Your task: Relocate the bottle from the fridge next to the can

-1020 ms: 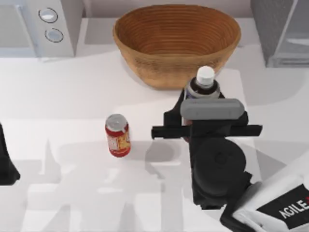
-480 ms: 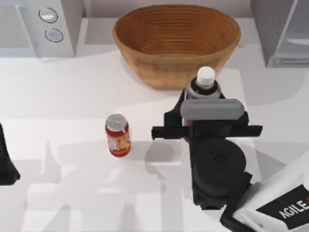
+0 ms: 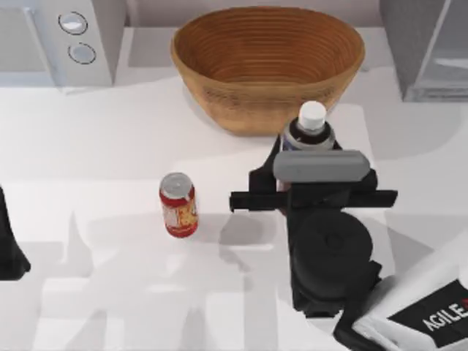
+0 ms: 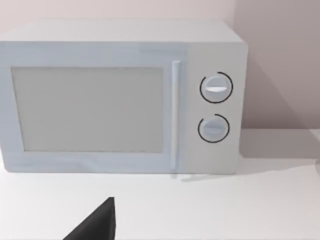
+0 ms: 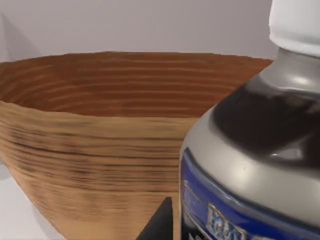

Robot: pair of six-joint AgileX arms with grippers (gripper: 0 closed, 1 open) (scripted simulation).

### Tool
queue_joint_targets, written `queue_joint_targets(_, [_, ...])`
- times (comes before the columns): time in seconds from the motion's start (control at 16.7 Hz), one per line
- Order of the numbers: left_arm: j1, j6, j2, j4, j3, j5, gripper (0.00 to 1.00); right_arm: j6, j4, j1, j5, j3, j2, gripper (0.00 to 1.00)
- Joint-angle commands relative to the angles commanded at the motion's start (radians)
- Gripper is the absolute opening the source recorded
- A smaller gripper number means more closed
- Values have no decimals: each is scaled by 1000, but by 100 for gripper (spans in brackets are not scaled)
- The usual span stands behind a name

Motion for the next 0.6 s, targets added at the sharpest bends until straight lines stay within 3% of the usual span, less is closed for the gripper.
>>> queue_joint_targets(0.3, [0,0,0,0,0,0,100,0,0,0,0,0,0,98])
queue_joint_targets(0.6, [0,0,0,0,0,0,100,0,0,0,0,0,0,100])
